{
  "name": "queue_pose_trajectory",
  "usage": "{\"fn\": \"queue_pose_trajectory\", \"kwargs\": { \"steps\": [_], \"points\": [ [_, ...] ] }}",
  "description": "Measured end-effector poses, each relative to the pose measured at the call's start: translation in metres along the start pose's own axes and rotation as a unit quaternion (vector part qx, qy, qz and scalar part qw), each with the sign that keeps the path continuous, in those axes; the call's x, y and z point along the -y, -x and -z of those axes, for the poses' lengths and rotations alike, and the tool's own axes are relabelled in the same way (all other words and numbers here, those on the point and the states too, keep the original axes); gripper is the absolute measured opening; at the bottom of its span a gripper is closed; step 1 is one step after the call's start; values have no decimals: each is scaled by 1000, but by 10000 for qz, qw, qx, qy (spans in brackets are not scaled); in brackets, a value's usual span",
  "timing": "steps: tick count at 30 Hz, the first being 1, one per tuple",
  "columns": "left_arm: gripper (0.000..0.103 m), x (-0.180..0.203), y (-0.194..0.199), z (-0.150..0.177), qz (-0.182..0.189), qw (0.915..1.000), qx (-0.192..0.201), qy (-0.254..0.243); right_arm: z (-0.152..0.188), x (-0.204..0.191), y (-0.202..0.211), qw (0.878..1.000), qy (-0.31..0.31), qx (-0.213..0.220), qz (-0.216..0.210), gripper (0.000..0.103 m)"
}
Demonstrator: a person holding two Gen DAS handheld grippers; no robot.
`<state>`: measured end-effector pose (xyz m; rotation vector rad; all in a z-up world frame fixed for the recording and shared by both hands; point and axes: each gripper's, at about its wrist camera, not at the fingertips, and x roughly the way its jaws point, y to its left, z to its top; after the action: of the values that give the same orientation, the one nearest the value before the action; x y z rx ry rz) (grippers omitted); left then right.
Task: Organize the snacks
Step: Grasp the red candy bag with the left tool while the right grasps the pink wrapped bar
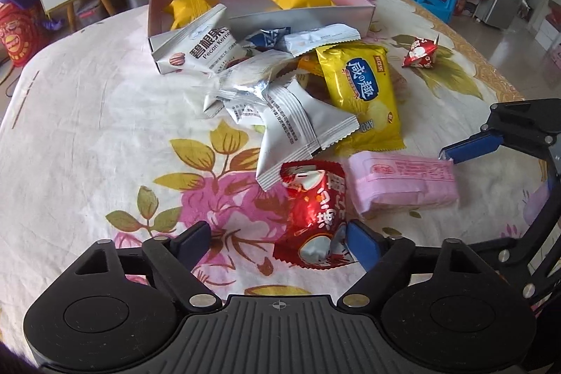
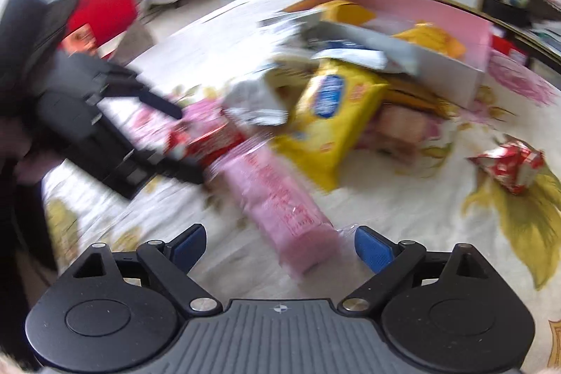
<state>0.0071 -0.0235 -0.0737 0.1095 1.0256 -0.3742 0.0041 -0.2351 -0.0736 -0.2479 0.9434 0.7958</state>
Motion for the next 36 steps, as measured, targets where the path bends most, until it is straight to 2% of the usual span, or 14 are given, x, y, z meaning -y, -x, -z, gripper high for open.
{"fn": "queue_pose_trajectory", "kwargs": {
  "steps": [5,10,15,21,25,28,34,36],
  "points": [
    [65,9,3,1,218,9995,66,-222,0,-10,0,9996,202,-24,198,76],
    [54,17,3,1,332,9987,142,-352,-1,-4,1,9991,134,57,406,69],
    [48,16,1,-1,307,9990,203,-260,-5,0,-3,9979,121,155,612,69],
    [33,12,1,-3,226,9994,223,-159,-9,-3,-7,9971,236,204,694,74],
    [31,11,2,-4,200,9995,211,-118,-13,-7,-9,9970,292,244,680,73],
    [24,11,2,-4,133,9996,217,-146,-15,-10,-12,9966,356,268,692,72],
    [23,12,3,-4,119,9996,219,-144,-14,-14,-13,9958,434,289,747,71],
    [23,12,3,-4,118,9996,230,-145,-14,-15,-13,9960,442,309,719,68]
  ]
}}
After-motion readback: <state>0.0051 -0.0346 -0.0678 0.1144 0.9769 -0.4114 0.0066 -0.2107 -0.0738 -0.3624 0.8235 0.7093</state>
